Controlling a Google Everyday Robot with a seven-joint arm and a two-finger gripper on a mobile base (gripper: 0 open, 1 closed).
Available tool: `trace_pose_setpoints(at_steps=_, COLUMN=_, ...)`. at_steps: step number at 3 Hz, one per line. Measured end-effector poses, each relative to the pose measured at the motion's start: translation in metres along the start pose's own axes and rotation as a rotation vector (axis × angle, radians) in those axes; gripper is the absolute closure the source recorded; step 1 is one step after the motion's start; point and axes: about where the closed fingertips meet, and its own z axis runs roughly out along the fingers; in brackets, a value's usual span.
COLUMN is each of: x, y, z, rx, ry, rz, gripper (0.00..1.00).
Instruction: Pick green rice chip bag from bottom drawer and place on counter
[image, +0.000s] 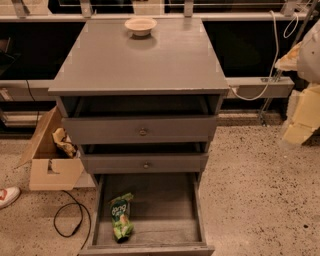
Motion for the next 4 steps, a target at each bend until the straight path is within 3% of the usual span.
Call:
trace_pose_setpoints(at_steps=1, x=0.0, y=0.0, z=0.0, rx=0.0, ry=0.0, rz=0.0, gripper=0.0)
trace_pose_setpoints(at_steps=2, x=-0.008, y=0.01, z=0.014, rx=-0.031, ry=-0.069, rz=0.033, gripper=0.0)
trace_pose_setpoints(at_steps=3, x=-0.03, y=0.043, z=0.065, rx=-0.116, ry=-0.232, rz=0.142, gripper=0.0)
trace_pose_setpoints(at_steps=4, x=-0.072, y=0.08, z=0.119, rx=-0.213, ry=-0.399, rz=0.231, gripper=0.0)
